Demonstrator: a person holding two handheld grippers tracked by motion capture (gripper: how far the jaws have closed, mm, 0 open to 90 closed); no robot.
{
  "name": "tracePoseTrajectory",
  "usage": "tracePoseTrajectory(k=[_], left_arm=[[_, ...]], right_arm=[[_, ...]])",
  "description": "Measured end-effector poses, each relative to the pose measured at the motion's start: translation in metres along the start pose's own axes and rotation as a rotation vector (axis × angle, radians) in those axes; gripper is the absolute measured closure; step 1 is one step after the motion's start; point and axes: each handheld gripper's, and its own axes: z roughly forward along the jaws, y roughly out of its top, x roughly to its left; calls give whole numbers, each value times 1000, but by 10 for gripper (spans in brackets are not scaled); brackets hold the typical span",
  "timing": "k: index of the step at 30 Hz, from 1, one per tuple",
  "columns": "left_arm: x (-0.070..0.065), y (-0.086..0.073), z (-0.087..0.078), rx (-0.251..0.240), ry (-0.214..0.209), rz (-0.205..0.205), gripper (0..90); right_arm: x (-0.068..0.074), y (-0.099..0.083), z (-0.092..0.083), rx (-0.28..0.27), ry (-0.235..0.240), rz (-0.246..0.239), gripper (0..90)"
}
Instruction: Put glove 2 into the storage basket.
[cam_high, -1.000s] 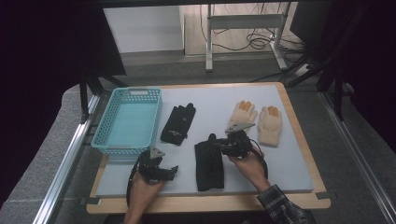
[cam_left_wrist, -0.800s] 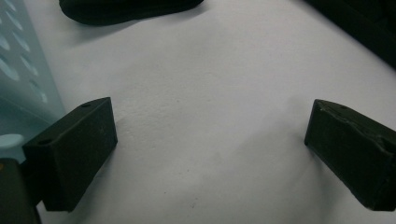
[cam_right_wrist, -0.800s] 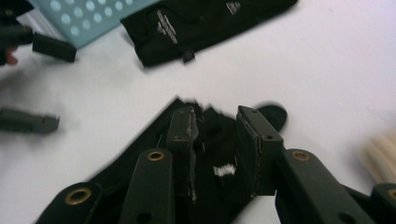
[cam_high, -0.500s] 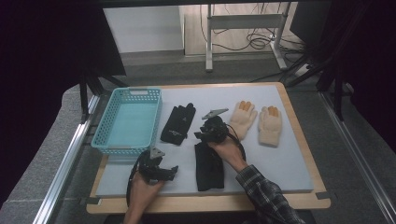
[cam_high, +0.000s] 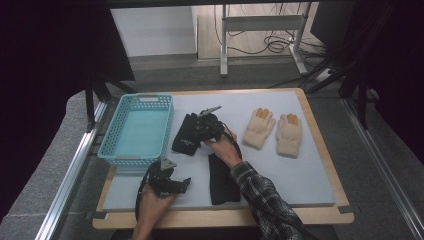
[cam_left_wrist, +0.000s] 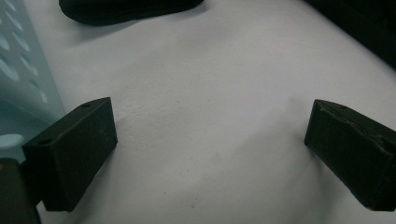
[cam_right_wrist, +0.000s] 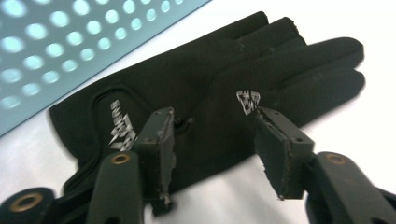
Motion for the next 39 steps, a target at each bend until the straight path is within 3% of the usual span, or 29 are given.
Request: tracePoseTrajectory(k=[2,5,8,9,10,13,19,39], left_arm=[[0,0,0,0,0,0,25],[0,0,0,-2,0,0,25],[0,0,0,-2,0,-1,25],[0,0,0,-2,1,0,25],[0,0,0,-2,1,-1,25],[0,0,0,-2,1,0,25],[0,0,0,-2,0,-1,26],[0,0,0,1,1,2,25]], right_arm=[[0,2,8,11,-3,-7,433],[3,2,19,42,-29,-56,439],[5,1,20,34,-20,-56,584],[5,1,20,27,-8,-43,720],[5,1,20,27,-8,-43,720],[6,2,20,34,33,-11,878],[5,4,16,51,28,-24,890],[7,17,-51,-24,64,-74,892]])
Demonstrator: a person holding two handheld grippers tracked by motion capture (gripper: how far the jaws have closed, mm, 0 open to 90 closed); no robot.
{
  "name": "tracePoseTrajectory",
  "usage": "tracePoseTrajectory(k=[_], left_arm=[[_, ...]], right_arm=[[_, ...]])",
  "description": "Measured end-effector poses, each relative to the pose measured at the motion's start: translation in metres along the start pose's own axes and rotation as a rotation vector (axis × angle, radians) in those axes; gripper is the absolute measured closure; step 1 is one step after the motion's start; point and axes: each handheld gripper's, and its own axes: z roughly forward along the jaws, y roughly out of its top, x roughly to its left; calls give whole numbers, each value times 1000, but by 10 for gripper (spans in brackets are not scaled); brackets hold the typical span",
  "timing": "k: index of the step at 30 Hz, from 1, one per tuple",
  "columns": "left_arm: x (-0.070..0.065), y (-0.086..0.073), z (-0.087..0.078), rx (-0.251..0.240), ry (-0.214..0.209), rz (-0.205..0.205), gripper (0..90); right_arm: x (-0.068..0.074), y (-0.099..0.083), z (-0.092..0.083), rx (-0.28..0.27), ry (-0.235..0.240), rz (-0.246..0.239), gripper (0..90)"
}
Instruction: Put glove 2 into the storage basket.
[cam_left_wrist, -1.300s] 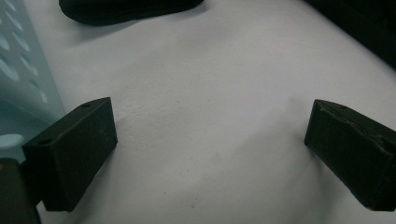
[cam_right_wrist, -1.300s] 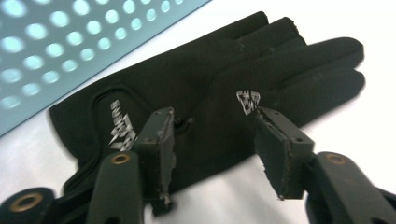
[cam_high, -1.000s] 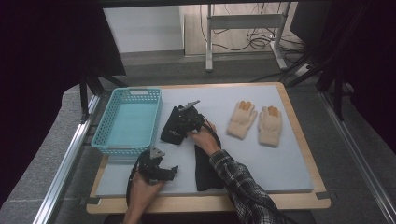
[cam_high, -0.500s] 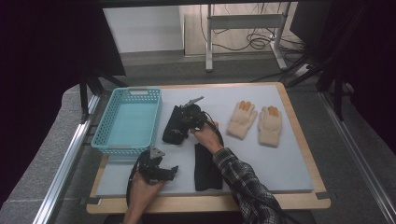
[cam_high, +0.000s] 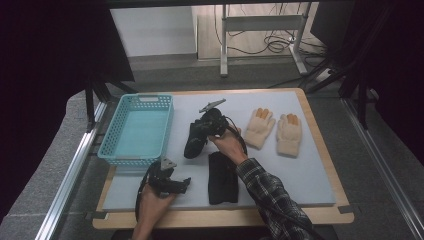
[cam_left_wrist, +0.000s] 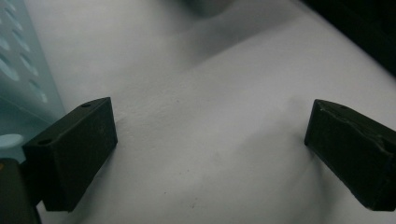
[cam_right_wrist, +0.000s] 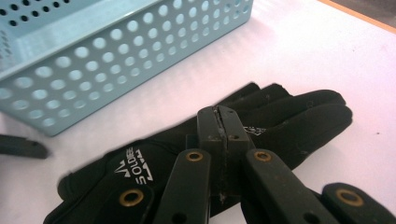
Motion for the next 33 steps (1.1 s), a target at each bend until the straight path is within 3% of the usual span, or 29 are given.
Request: tracePoseTrajectory(k=[9,14,16,17,18,20,22,25,28,30,33], left_arm=[[0,0,0,0,0,0,25],[0,0,0,-1,1,-1,25],[0,0,0,1,0,-1,25],[0,0,0,1,0,-1,25],[0,0,0,1,0,-1,25],[0,0,0,-1,-1,-2,25],[0,0,0,-1,-1,-3,25],[0,0,0,-3,0,-3,25],[0,0,0,-2,0,-3,25],[0,0,0,-2,0,-2,25],[0,0,0,-2,0,-3,25]], right_arm=[[2,-21,-11,31,18,7,892],[-7,-38,-15,42,38,42,870],[-9,-43,-8,39,8,45,723],[-10,-46,1,44,-11,45,579],[-10,-46,1,44,-11,45,579],[-10,-48,15,70,-18,51,448],[-6,-50,30,77,-33,31,408],[-2,-49,33,84,-55,23,477],[-1,-45,32,99,-51,38,695],[1,-44,31,110,-75,22,828],[3,-43,30,119,-85,3,862]])
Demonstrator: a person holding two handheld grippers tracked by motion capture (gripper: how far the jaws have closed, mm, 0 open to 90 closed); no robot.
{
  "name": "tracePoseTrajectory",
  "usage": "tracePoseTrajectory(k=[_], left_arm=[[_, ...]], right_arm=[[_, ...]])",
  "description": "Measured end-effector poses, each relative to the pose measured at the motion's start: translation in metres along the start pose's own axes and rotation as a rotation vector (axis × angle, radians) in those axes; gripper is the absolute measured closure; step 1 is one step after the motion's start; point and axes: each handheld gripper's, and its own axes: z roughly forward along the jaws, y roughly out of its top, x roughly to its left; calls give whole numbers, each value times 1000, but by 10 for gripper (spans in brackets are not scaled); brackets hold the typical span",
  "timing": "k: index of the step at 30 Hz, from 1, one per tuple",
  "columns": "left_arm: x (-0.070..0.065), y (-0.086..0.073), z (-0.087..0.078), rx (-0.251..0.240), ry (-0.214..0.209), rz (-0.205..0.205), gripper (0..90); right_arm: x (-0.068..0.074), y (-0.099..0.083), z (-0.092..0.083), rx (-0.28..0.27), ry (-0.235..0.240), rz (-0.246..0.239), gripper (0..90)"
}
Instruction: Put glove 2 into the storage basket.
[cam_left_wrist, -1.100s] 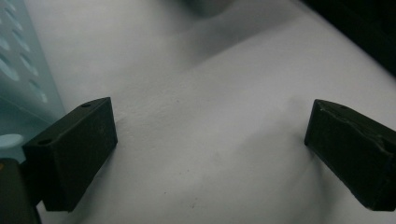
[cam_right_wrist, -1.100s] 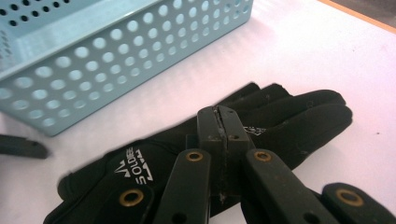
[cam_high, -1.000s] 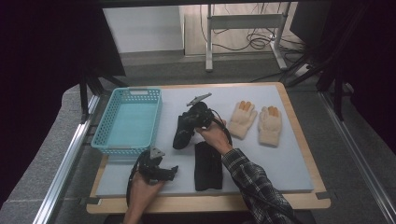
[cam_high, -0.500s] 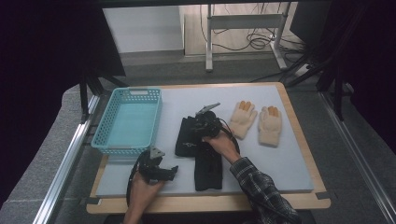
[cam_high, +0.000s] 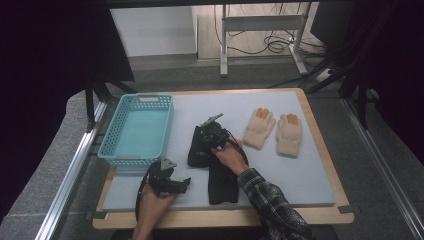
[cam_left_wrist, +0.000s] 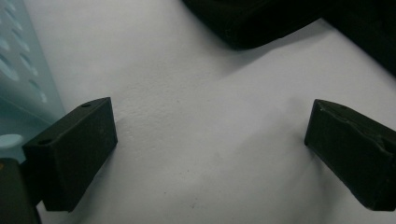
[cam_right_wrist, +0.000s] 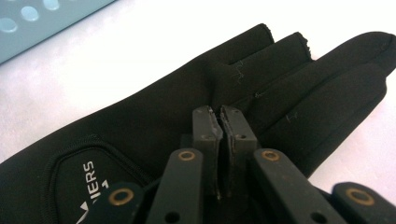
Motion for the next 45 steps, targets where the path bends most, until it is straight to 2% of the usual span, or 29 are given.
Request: tracePoseTrajectory(k=[3,7,11,15,20,24,29,34,37,38,41,44,45], left_arm=[[0,0,0,1,1,2,25],[0,0,0,3,1,2,25],[0,0,0,4,0,3,25],[0,0,0,2,1,2,25],[0,0,0,1,2,3,25],[0,0,0,-4,2,-2,25],[0,0,0,-4,1,-1,26],[0,0,0,-4,0,-1,25],[0,0,0,-7,1,-2,25],[0,0,0,-4,1,-1,26],[0,0,0,-4,1,-2,26],[0,0,0,-1,1,3,25],[0,0,0,-1,1,3,26]], right_arm=[[-3,1,-6,-21,26,12,871],[-6,6,-27,-62,50,25,871],[-3,12,-50,-91,62,4,871],[3,16,-73,-96,72,-27,871],[11,18,-105,-120,113,-56,870],[20,12,-133,-132,140,-84,870],[27,-13,-155,-112,161,-101,870],[26,-44,-155,-79,185,-101,869],[23,-58,-144,-45,198,-94,869],[20,-64,-135,-33,208,-86,868],[18,-68,-126,-21,220,-74,864],[18,-75,-109,16,216,-97,827],[19,-78,-104,22,211,-98,786]])
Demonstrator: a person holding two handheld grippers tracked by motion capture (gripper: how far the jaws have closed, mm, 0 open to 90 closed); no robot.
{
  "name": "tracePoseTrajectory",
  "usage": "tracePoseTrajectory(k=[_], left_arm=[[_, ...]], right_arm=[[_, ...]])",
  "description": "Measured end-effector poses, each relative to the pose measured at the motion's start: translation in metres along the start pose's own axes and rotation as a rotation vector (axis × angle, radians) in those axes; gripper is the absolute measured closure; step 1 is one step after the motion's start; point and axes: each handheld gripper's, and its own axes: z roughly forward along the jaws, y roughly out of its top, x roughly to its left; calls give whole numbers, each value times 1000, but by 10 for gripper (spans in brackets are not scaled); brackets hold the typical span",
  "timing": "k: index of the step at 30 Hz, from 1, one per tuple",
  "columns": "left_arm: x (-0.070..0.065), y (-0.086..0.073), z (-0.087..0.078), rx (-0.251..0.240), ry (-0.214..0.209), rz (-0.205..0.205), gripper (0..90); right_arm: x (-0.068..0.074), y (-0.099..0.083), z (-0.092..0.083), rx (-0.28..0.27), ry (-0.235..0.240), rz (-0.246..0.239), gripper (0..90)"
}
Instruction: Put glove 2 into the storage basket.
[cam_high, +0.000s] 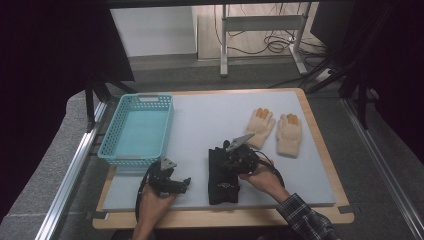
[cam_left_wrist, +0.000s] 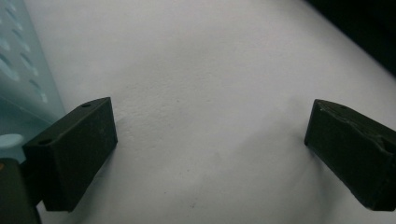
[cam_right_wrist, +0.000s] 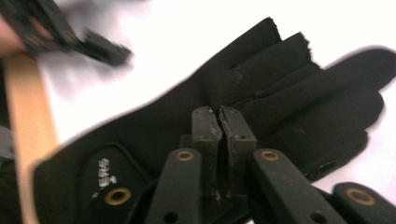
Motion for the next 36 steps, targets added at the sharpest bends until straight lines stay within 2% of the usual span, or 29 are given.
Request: tracePoseTrajectory(k=[2,4,6,8,9,13,16,21,25,27,31,36], left_arm=[[0,0,0,0,0,0,25],[0,0,0,0,0,0,26],[0,0,0,0,0,0,25],[0,0,0,0,0,0,26],[0,0,-1,2,1,1,27],[-1,-2,-3,0,1,8,38],[-1,-4,-7,9,-2,14,40],[1,-11,-14,10,11,10,33],[6,-18,-19,5,14,21,24],[8,-21,-21,1,16,26,23],[14,-27,-25,-6,-13,26,27],[19,-30,-28,-8,-41,54,48]], right_arm=[[-1,-3,5,-8,2,10,705],[-2,-4,1,-31,-16,17,607],[-3,-4,-7,-55,-32,22,562],[-7,-8,-18,-79,-49,35,562],[-9,-10,-21,-87,-56,42,573],[-17,-30,-31,-96,-51,89,777],[-16,-49,-32,-92,-62,104,880],[-6,-72,-29,-89,-45,100,888],[4,-81,-20,-86,-46,71,888],[8,-81,-19,-95,-39,60,888],[14,-77,-14,-98,-41,35,888],[22,-68,-3,-112,-26,23,886]])
